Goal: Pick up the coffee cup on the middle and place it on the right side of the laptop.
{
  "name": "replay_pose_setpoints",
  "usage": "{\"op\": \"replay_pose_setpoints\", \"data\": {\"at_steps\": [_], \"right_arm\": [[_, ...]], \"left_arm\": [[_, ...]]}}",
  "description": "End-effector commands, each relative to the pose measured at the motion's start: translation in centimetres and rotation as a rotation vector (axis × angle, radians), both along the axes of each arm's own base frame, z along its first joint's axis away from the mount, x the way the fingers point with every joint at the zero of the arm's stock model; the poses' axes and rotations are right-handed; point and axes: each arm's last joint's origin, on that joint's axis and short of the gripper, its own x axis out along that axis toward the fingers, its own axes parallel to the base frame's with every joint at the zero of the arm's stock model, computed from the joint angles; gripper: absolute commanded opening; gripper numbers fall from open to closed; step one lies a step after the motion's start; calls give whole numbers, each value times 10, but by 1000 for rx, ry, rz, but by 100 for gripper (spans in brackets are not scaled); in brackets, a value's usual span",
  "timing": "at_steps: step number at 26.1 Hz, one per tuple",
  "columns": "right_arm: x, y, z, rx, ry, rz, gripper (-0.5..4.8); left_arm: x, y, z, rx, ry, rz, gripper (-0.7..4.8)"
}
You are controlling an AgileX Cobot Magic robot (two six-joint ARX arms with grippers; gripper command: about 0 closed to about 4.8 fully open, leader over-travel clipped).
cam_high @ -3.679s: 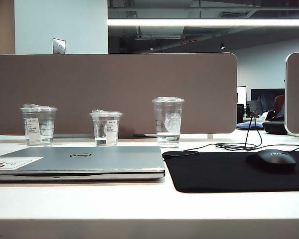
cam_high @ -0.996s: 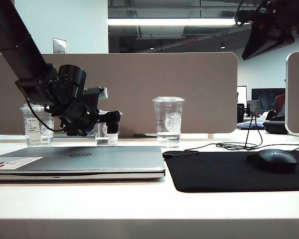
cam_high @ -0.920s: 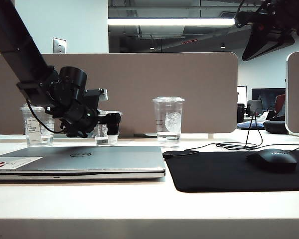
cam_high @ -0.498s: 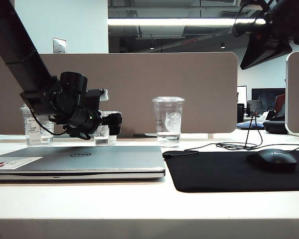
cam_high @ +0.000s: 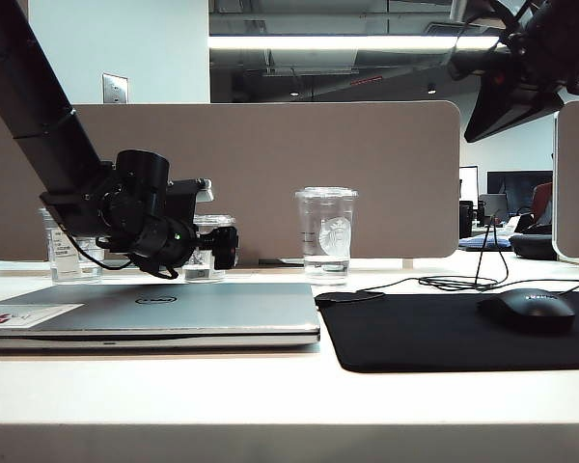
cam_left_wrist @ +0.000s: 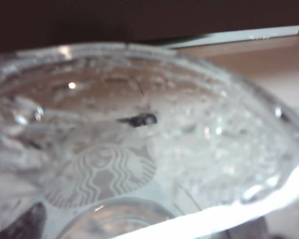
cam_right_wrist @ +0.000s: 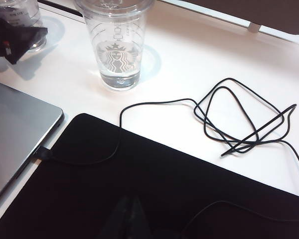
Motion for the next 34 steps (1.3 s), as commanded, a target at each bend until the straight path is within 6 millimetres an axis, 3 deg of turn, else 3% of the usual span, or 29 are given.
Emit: {"op": "replay_pose_setpoints", "data": {"at_steps": [1, 5, 10, 17, 23, 30, 34], "right_arm": [[1, 0, 4, 2, -27, 0, -5], [1, 0, 4, 2, -27, 0, -6], [1, 0, 4, 2, -27, 0, -6], [1, 0, 4, 2, -27, 0, -5], [1, 0, 4, 2, -27, 0, -6], [1, 0, 4, 2, -28, 0, -6], [1, 0, 5, -20, -47, 12, -6]], "left_arm": [[2, 0, 9, -8, -47, -9, 479], [2, 0, 9, -10, -53, -11, 479], [2, 0, 10, -11, -53, -11, 361], [1, 0, 14, -10, -49, -11, 361], [0, 0, 22, -12, -59, -11, 284], [-1, -1, 21, -10, -27, -39, 275], [-5, -2, 38, -27, -18, -121, 275]]}}
